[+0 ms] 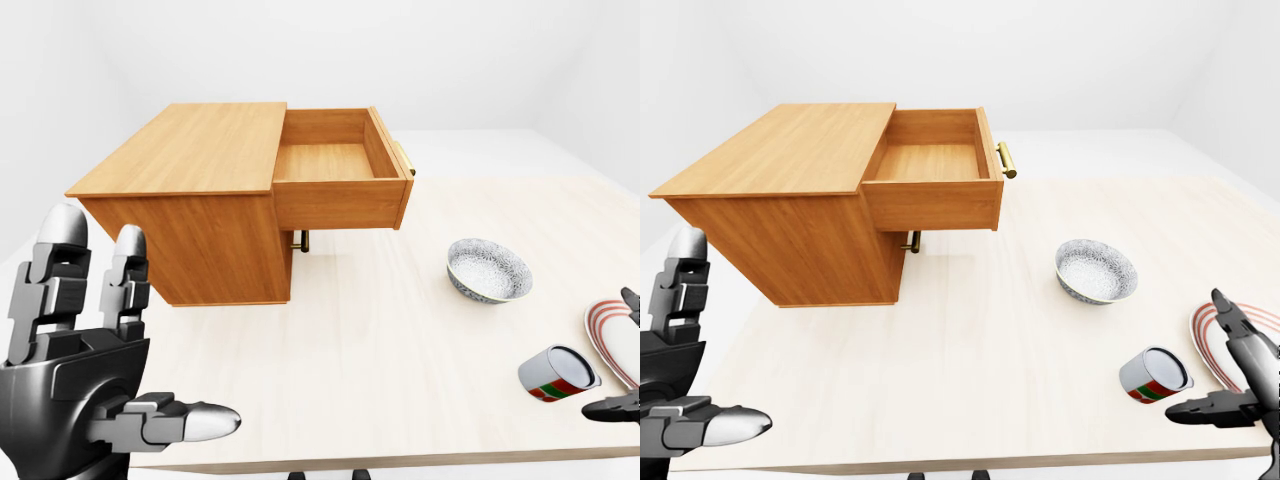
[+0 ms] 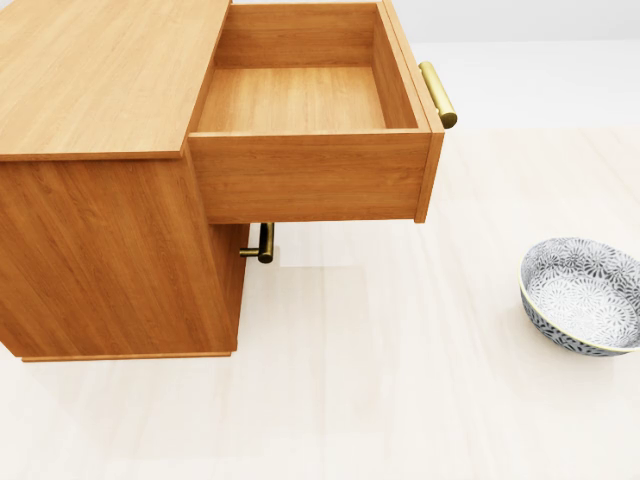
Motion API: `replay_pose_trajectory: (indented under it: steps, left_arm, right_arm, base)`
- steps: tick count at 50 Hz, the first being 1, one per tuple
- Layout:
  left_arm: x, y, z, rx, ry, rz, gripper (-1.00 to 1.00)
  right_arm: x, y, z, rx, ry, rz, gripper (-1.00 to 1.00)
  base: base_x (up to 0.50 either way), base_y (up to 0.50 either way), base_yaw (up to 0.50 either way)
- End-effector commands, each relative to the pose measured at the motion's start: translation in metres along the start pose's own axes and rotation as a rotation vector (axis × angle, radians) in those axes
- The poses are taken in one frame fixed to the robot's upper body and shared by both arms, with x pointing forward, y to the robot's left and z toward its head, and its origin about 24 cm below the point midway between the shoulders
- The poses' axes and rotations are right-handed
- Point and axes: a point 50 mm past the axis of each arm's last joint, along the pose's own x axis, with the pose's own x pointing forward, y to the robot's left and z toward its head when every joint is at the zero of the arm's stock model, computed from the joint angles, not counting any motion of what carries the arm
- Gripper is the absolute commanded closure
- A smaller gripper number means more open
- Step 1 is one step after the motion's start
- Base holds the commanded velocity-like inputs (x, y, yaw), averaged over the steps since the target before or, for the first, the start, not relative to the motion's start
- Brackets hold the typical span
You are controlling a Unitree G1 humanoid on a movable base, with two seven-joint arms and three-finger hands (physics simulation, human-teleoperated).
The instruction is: Put the ketchup in the top drawer of the cabinet.
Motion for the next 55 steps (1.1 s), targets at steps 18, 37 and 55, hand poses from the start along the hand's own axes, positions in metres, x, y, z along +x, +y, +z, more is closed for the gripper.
replay_pose_trajectory:
  steps: [18, 37, 55]
  left_arm:
    - [-0.002, -0.001, 0.0, 0.023, -0.025, -0.001, -1.0]
    - [-0.002, -0.004, -0.003, 0.026, -0.014, -0.013, -1.0]
    - [-0.003, -0.004, -0.003, 0.028, -0.014, -0.01, -1.0]
  right_arm:
    - [0.012, 0.021, -0.013, 0.039, 0.043, 0.111, -1.0]
    - [0.024, 0.034, -0.014, 0.046, 0.047, 0.19, -1.0]
    - [0.024, 0.046, -0.027, 0.069, 0.098, 0.242, -1.0]
  base:
    - [0.0, 0.0, 0.0]
    - [0.0, 0.0, 0.0]
    - [0.0, 0.0, 0.0]
